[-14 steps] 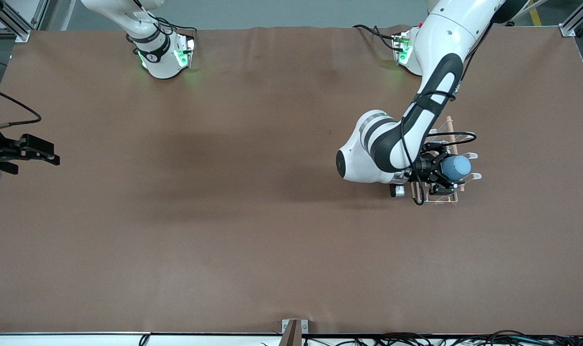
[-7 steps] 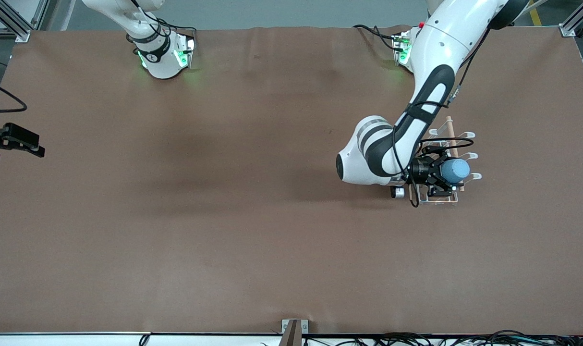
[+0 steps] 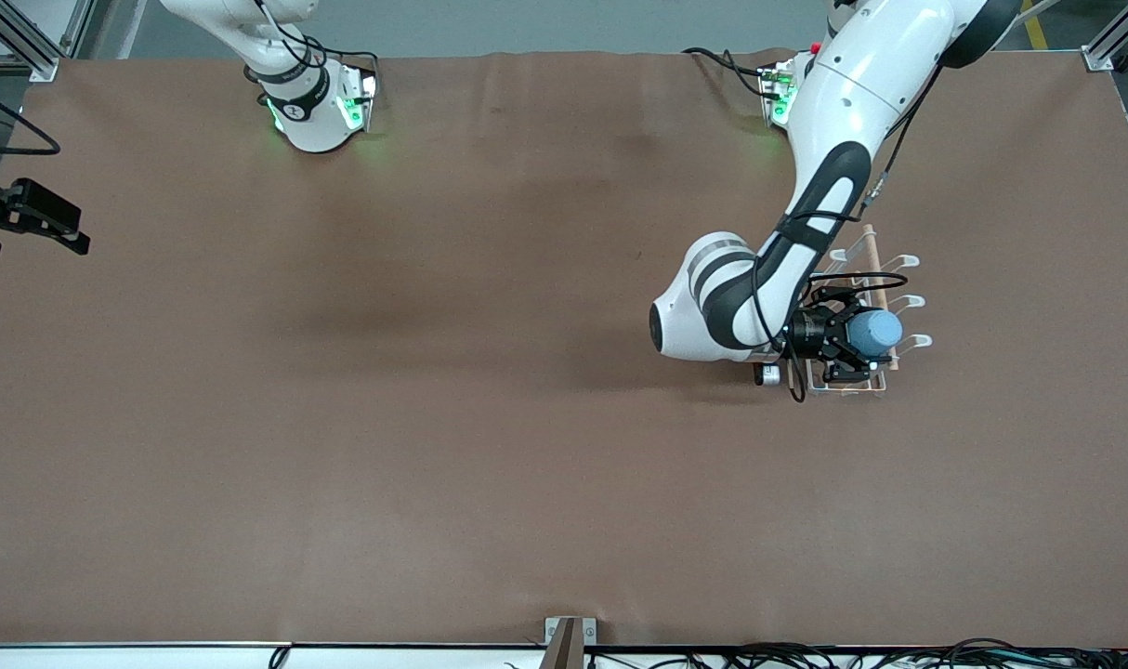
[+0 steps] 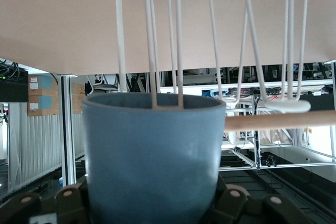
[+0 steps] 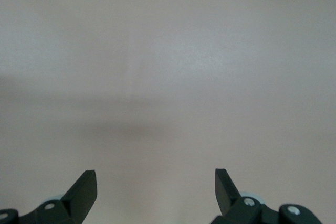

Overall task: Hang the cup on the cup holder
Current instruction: 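Lower the cup onto a rack hook with the left gripper, then open the left gripper and lift it away from the rack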

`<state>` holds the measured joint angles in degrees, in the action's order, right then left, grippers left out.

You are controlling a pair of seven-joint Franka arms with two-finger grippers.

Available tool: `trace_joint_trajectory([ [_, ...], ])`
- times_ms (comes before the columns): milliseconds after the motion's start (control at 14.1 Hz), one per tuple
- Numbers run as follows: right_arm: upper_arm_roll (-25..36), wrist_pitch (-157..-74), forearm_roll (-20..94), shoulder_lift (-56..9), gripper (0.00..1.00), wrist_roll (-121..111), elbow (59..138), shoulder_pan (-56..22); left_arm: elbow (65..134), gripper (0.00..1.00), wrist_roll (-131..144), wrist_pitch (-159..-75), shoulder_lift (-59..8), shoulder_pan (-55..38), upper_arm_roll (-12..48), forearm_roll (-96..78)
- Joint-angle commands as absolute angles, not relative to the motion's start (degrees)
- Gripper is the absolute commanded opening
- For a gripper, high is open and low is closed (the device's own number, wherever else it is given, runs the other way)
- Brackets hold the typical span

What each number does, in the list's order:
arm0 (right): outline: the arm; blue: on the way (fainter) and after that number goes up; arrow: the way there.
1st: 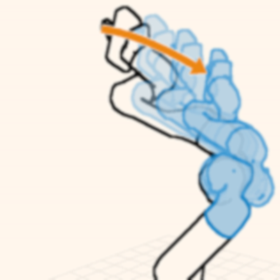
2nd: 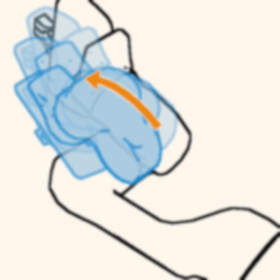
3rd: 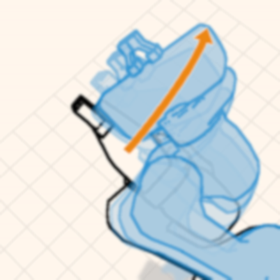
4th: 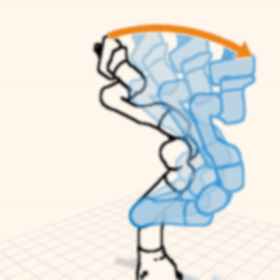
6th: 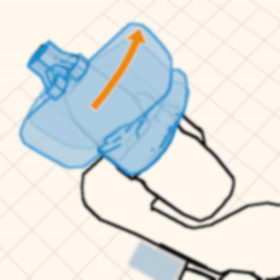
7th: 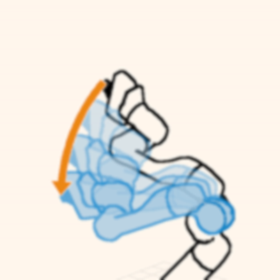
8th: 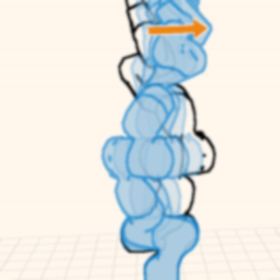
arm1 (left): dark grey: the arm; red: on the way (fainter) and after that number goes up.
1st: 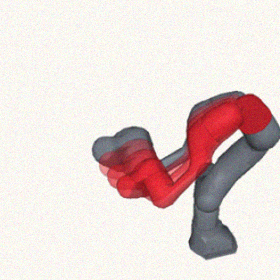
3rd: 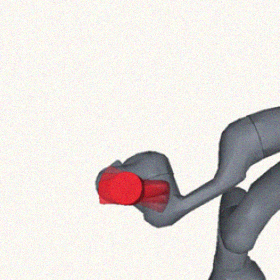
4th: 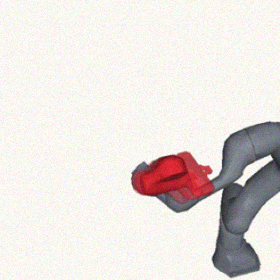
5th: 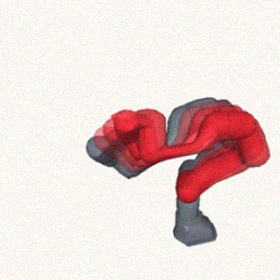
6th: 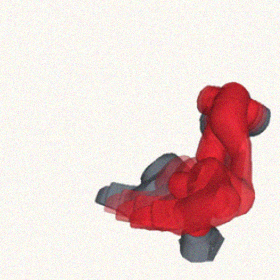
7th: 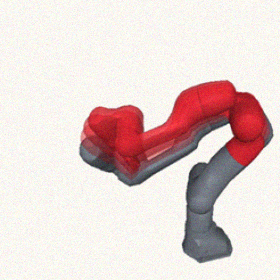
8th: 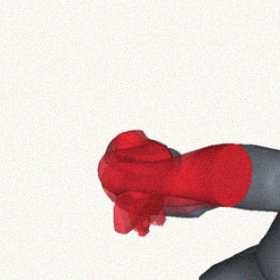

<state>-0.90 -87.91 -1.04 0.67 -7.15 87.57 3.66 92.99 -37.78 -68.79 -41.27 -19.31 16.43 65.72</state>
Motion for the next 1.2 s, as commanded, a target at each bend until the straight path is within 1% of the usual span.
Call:
trace_joint_trajectory([
  [0, -1.84, -91.32, -2.02, 6.94, 0.99, -6.15, 95.79, 4.39, 91.58, 0.62, -37.18, -69.69, -42.19, -18.28, 16.70, 66.71],
  [71, -1.76, -91.23, -1.93, 6.94, 0.99, -6.07, 95.80, 4.39, 91.67, 0.64, -36.57, -69.78, -42.27, -18.28, 16.70, 66.71],
  [142, -1.15, -91.14, -1.76, 6.68, 0.99, -6.15, 95.45, 4.13, 91.58, 0.70, -35.69, -69.79, -42.28, -18.28, 16.79, 66.62],
  [212, 0.60, -91.06, -1.58, 6.51, 0.99, -6.15, 95.01, 2.56, 91.58, 0.98, -34.81, -69.79, -42.28, -18.28, 16.79, 66.19],
  [283, 2.62, -91.05, -1.58, 6.42, 0.99, -6.15, 94.75, 0.55, 91.15, 1.00, -33.76, -69.79, -42.10, -18.19, 16.79, 66.01],
  [354, 3.33, -91.14, -1.41, 6.42, 0.99, -6.33, 94.75, 0.27, 90.45, 1.00, -33.32, -69.79, -42.01, -18.02, 16.79, 65.66],
  [566, 3.16, -90.88, -1.23, 6.33, 0.99, -6.68, 94.66, 0.53, 86.85, 1.00, -33.13, -69.79, -41.92, -17.84, 16.79, 63.99],
  [708, 3.16, -90.88, -1.23, 6.07, 0.99, -6.77, 94.22, 0.62, 82.38, 1.00, -32.70, -69.79, -41.66, -17.58, 16.79, 61.36],
  [850, 3.25, -90.79, -1.23, 5.28, 0.99, -6.77, 93.52, 0.70, 77.19, 1.00, -26.14, -69.79, -40.44, -15.66, 16.96, 52.61],
  [1133, 3.25, -90.53, -1.23, 4.48, 0.99, -6.15, 93.69, 0.18, 76.38, 1.00, -11.72, -71.10, -35.08, -14.94, 17.05, 43.26],
])
